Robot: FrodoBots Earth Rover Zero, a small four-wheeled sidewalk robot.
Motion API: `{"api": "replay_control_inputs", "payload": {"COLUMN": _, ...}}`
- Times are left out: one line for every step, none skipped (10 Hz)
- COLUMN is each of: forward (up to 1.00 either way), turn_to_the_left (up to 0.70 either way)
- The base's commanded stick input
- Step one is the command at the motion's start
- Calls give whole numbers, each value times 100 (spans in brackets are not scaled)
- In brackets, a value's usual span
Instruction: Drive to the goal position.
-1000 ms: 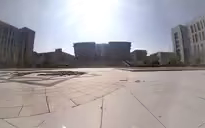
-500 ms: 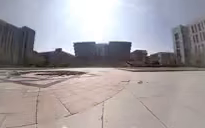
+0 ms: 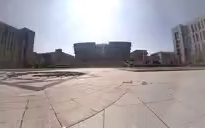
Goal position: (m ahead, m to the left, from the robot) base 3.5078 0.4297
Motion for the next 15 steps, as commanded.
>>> {"api": "replay_control_inputs", "payload": {"forward": 70, "turn_to_the_left": 0}}
{"api": "replay_control_inputs", "payload": {"forward": 70, "turn_to_the_left": 0}}
{"api": "replay_control_inputs", "payload": {"forward": 70, "turn_to_the_left": 0}}
{"api": "replay_control_inputs", "payload": {"forward": 70, "turn_to_the_left": 0}}
{"api": "replay_control_inputs", "payload": {"forward": 70, "turn_to_the_left": 0}}
{"api": "replay_control_inputs", "payload": {"forward": 70, "turn_to_the_left": 0}}
{"api": "replay_control_inputs", "payload": {"forward": 70, "turn_to_the_left": 0}}
{"api": "replay_control_inputs", "payload": {"forward": 70, "turn_to_the_left": 0}}
{"api": "replay_control_inputs", "payload": {"forward": 70, "turn_to_the_left": 0}}
{"api": "replay_control_inputs", "payload": {"forward": 70, "turn_to_the_left": 0}}
{"api": "replay_control_inputs", "payload": {"forward": 70, "turn_to_the_left": 0}}
{"api": "replay_control_inputs", "payload": {"forward": 70, "turn_to_the_left": 0}}
{"api": "replay_control_inputs", "payload": {"forward": 70, "turn_to_the_left": 0}}
{"api": "replay_control_inputs", "payload": {"forward": 70, "turn_to_the_left": 0}}
{"api": "replay_control_inputs", "payload": {"forward": 70, "turn_to_the_left": 0}}
